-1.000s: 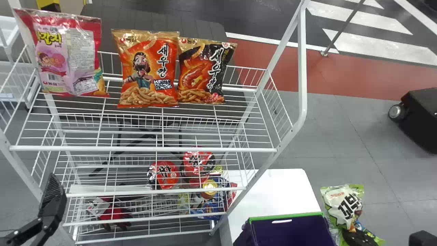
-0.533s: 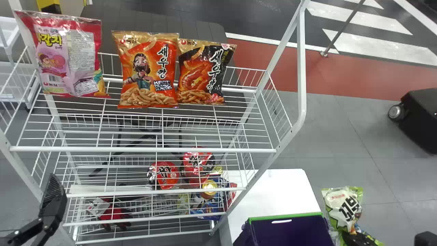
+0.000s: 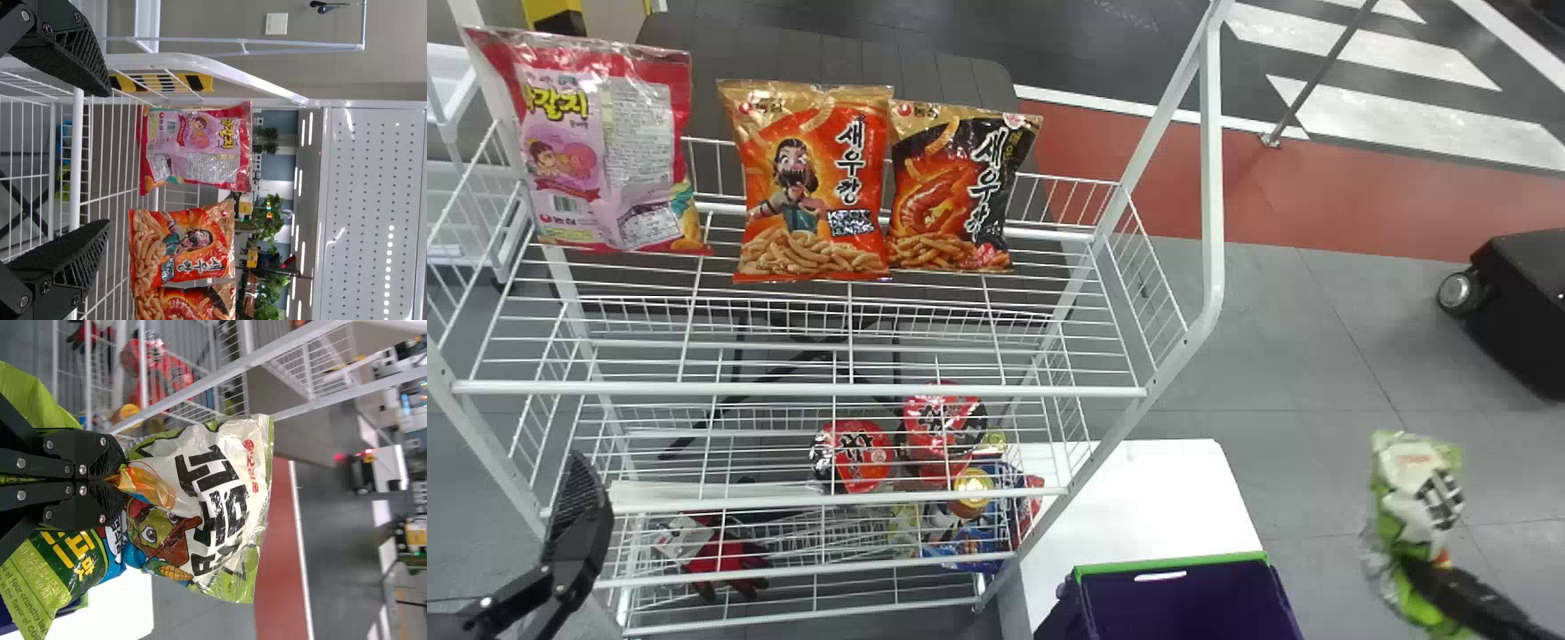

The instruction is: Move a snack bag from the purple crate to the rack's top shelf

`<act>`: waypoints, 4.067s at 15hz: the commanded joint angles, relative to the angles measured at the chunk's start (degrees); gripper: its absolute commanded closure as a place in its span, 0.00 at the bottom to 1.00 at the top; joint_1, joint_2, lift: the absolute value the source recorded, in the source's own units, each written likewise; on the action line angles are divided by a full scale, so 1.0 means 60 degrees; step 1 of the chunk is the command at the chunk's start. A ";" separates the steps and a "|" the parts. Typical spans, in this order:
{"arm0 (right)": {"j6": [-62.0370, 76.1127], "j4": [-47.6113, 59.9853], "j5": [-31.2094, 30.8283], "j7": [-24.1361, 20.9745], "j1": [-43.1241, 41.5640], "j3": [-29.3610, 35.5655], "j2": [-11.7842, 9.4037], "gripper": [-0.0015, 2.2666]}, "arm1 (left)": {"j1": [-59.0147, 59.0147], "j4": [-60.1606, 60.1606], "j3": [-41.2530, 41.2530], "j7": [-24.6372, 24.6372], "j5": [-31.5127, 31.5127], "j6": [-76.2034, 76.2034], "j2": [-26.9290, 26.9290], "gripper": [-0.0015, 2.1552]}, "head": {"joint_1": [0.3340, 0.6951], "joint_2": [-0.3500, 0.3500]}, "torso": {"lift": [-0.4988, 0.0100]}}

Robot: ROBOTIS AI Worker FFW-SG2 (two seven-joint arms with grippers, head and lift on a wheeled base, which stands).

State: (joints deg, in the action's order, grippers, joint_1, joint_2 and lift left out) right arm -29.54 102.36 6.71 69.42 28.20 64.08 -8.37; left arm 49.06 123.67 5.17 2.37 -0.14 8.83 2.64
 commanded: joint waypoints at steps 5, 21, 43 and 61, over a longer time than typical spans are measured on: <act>-0.5734 0.4444 0.2353 0.0193 -0.1522 0.2093 0.0648 0.98 | 0.0071 -0.0090 0.0149 0.0205 -0.0212 -0.0029 0.0015 0.07 | 1.00 0.00 | 0.98; -0.4855 0.6378 0.3555 -0.1887 -0.3030 -0.3459 0.1404 0.98 | 0.0261 -0.0324 0.0369 0.0469 -0.0549 0.0176 0.0030 0.07 | 1.00 0.11 | 0.98; 0.9969 -0.4155 -0.0327 -0.8347 -0.4378 -0.9479 0.1404 0.98 | 0.0481 -0.0691 0.0076 0.0528 -0.0461 0.1055 0.0117 0.07 | 1.00 0.47 | 0.98; 1.0701 -0.7817 -0.1587 -1.0017 -0.6619 -0.9127 0.1404 0.98 | 0.0466 -0.0808 -0.0114 0.0557 -0.0388 0.1289 0.0103 0.07 | 1.00 0.39 | 0.98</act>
State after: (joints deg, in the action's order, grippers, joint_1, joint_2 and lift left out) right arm 34.66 56.94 -2.09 9.97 -10.47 9.32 0.00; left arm 51.94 118.85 4.52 5.71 -2.46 16.49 3.25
